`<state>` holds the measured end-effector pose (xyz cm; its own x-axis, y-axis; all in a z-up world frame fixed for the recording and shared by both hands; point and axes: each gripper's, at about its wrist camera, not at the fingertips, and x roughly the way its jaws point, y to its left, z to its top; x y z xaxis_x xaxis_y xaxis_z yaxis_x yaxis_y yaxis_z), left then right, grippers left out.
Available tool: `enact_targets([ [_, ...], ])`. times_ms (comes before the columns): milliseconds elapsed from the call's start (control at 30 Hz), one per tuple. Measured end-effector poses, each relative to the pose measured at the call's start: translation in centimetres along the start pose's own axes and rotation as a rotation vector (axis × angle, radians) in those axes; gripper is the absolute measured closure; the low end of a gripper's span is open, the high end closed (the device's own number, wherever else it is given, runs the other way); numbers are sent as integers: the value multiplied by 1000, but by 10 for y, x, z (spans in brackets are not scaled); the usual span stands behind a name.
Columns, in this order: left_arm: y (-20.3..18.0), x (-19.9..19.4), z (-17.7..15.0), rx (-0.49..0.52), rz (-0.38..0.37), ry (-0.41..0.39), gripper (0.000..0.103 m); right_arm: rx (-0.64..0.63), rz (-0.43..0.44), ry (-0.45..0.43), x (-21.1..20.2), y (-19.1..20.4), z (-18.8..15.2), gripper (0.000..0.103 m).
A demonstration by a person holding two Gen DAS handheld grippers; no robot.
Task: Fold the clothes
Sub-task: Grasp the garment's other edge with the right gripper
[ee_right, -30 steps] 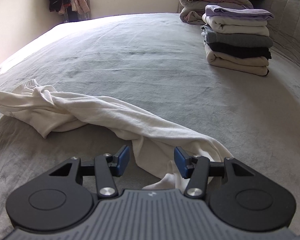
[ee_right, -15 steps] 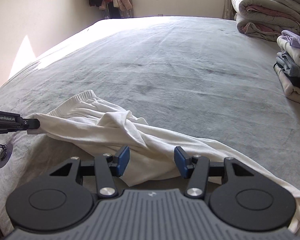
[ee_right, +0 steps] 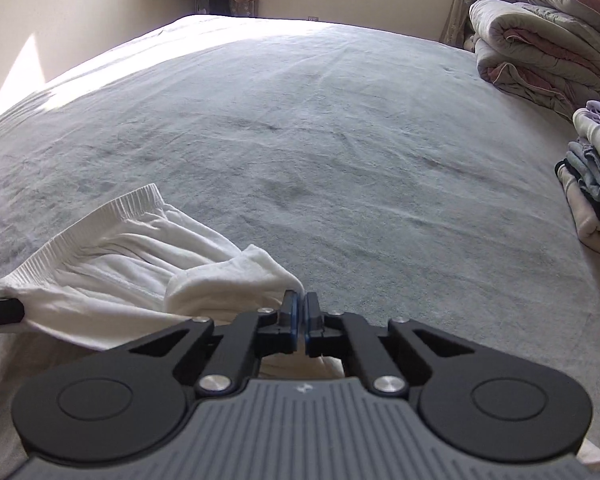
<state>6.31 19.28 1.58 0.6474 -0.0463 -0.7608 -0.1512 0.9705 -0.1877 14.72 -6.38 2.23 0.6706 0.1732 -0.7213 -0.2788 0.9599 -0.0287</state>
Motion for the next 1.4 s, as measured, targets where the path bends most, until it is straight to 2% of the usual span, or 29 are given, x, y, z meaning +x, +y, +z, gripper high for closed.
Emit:
enact_targets([
  [233,3,2,-10,57,16,39,97,-24,-114,-41,10,-7,28,102],
  [567,24,3,-14,46,39,73,97,-19,-240,-78,23,-26,64,103],
  [733,28,6,-17,46,45,87,97,11,-272,-59,32,-36,64,103],
  [900,26,6,-16,58,57,84,97,20,-361,-105,26,-54,73,103],
  [1100,23,8,-15,67,70,82,97,31,-403,-120,21,-72,91,103],
  [1267,23,9,-13,62,70,84,97,47,-355,-108,21,-75,83,103],
  [1333,23,9,-13,59,69,84,97,31,-346,-108,20,-74,76,91],
  [1400,23,10,-13,55,69,83,97,12,-340,-95,20,-73,70,90],
])
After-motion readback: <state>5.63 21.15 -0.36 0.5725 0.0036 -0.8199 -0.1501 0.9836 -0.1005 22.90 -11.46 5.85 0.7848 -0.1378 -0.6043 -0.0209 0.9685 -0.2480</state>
